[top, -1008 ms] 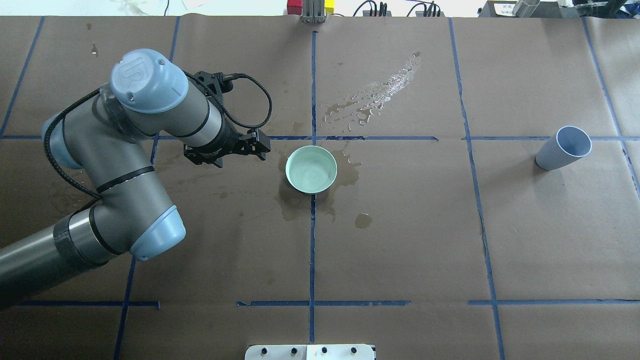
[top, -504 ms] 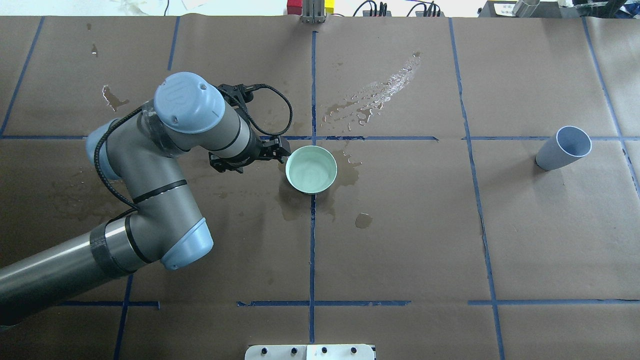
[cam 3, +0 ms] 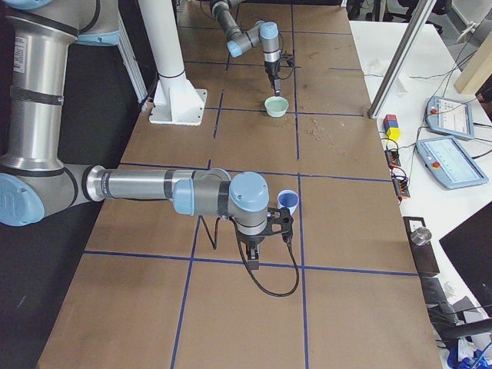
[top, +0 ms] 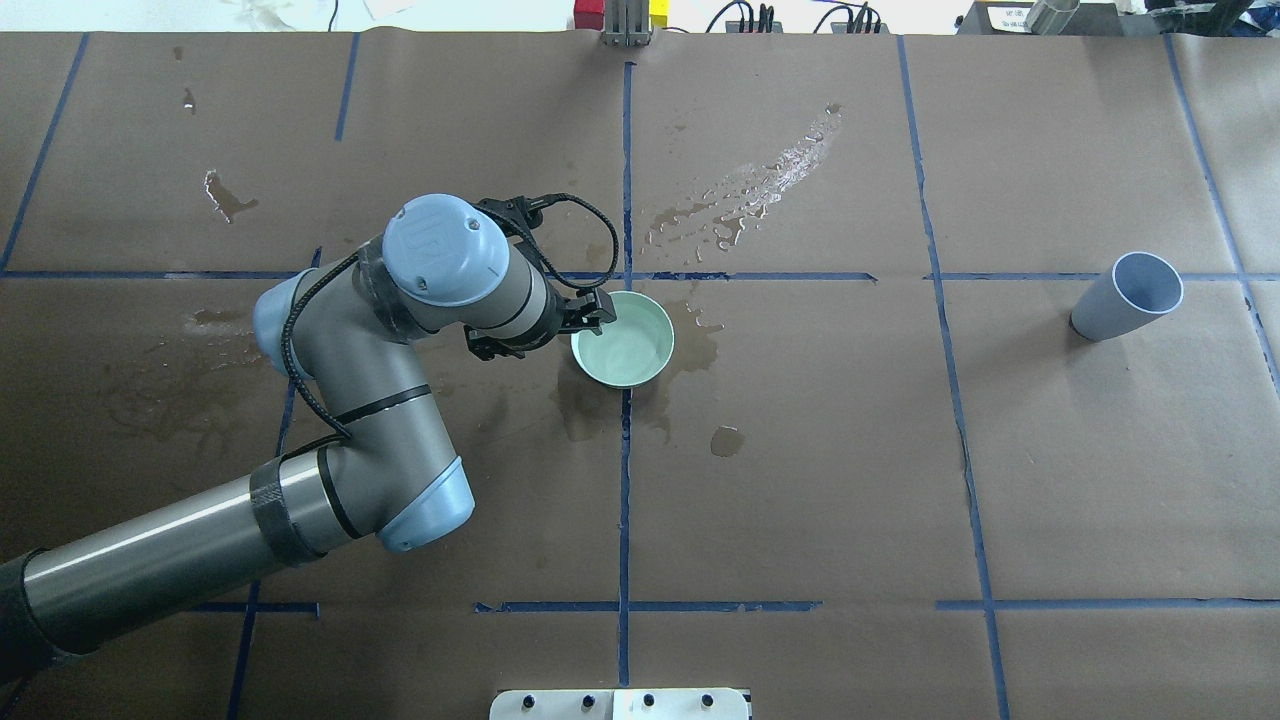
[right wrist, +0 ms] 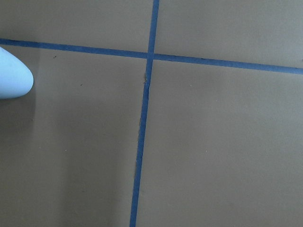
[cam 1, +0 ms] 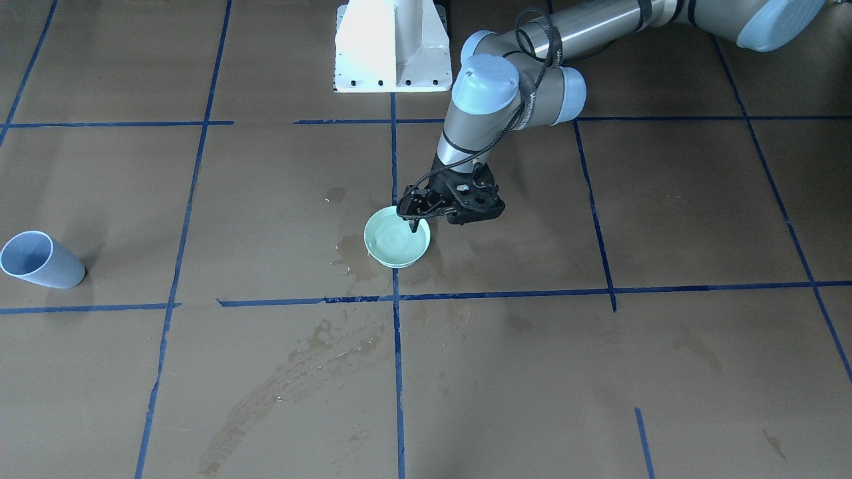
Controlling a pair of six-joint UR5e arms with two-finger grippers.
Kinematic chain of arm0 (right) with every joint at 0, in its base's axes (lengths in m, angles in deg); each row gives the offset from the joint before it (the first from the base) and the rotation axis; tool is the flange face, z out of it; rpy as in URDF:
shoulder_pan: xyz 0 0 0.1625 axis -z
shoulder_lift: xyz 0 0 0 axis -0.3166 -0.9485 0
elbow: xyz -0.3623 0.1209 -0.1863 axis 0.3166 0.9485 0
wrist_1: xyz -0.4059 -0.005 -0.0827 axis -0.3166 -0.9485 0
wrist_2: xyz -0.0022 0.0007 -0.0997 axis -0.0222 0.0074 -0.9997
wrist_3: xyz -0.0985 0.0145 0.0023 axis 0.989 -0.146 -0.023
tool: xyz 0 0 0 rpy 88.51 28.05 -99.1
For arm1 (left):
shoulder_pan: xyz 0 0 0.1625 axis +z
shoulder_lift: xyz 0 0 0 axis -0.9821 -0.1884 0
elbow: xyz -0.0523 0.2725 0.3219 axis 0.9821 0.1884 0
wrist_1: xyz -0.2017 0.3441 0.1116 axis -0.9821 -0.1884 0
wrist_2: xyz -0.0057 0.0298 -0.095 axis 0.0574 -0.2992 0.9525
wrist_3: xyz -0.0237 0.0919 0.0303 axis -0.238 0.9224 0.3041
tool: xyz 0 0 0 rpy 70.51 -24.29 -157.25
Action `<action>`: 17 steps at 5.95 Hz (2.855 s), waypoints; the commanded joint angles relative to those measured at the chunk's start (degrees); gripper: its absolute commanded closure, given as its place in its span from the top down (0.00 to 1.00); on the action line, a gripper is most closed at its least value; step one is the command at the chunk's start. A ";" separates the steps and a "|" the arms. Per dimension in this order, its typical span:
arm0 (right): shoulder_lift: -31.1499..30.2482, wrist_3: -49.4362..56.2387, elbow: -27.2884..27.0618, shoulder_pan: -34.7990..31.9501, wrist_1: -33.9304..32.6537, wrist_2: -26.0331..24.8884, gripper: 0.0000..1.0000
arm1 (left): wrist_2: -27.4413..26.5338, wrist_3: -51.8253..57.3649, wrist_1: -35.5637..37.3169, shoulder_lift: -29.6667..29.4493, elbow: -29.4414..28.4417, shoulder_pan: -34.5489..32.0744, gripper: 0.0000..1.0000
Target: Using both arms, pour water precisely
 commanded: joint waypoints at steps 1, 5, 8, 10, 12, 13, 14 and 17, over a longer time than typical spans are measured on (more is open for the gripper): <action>-0.03 -0.06 0.32 0.01 0.07 -0.01 1.00 | -0.52 -1.97 -0.23 -1.11 -2.71 1.32 0.78; -0.03 0.03 0.32 0.01 0.16 0.16 1.00 | -0.43 -2.42 -0.23 -1.38 -2.90 1.33 0.03; -0.03 -0.06 0.32 0.01 0.16 0.08 1.00 | 0.18 -1.81 0.21 -1.12 0.07 -0.85 0.00; -0.03 0.03 0.32 0.01 0.16 -0.10 1.00 | 10.68 0.02 0.39 4.91 7.17 -7.77 0.00; 0.06 0.03 0.23 0.01 0.16 0.08 1.00 | 17.29 12.63 0.13 10.80 9.05 -15.67 0.00; 0.06 0.03 0.23 0.10 0.16 0.16 1.00 | 21.24 19.66 -0.22 14.93 9.92 -20.59 0.00; 0.06 0.03 0.23 0.10 0.16 0.16 1.00 | 23.80 26.43 -0.66 20.02 11.33 -24.90 0.00; 0.06 0.03 0.14 0.10 0.16 0.16 1.00 | 30.33 41.38 -6.45 32.69 10.55 -35.56 0.00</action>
